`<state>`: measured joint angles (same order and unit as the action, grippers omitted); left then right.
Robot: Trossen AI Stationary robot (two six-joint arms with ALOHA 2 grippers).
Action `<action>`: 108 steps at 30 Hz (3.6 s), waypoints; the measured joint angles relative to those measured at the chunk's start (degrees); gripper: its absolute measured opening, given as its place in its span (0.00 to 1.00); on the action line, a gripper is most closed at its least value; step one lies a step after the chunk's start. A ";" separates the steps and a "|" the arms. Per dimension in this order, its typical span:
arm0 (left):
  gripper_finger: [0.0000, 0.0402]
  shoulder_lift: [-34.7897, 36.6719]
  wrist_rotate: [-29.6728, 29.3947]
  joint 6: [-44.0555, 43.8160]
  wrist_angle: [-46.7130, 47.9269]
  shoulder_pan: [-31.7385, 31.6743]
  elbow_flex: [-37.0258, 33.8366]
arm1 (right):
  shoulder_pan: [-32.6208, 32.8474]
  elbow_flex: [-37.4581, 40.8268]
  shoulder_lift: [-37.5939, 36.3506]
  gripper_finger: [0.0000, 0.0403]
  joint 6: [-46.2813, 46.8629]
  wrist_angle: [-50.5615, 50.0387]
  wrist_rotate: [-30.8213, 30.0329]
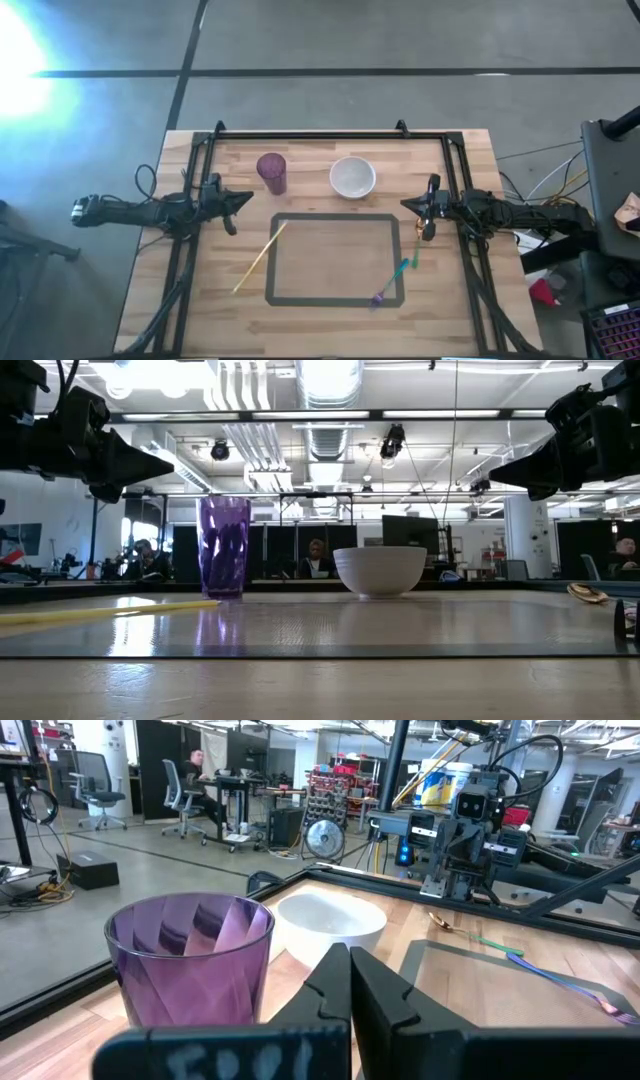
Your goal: Pick & Place Utensil
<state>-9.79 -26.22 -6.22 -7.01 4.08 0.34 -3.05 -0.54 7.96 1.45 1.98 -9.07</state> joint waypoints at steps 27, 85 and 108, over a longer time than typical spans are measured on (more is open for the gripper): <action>0.00 0.01 -0.01 0.00 0.00 0.02 0.00 | 0.00 0.00 0.00 0.02 -0.10 0.00 -0.01; 0.00 0.01 -0.44 2.10 -1.98 0.00 0.10 | -0.02 -23.64 15.66 0.54 -3.98 -1.87 -21.41; 0.00 -0.10 -0.43 2.62 -1.25 0.01 1.03 | -7.14 -52.68 43.71 0.57 -1.46 -38.77 -10.08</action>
<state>-9.89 -26.65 -3.60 -8.26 4.08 1.37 -10.18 -53.22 51.67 0.00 -36.79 -19.15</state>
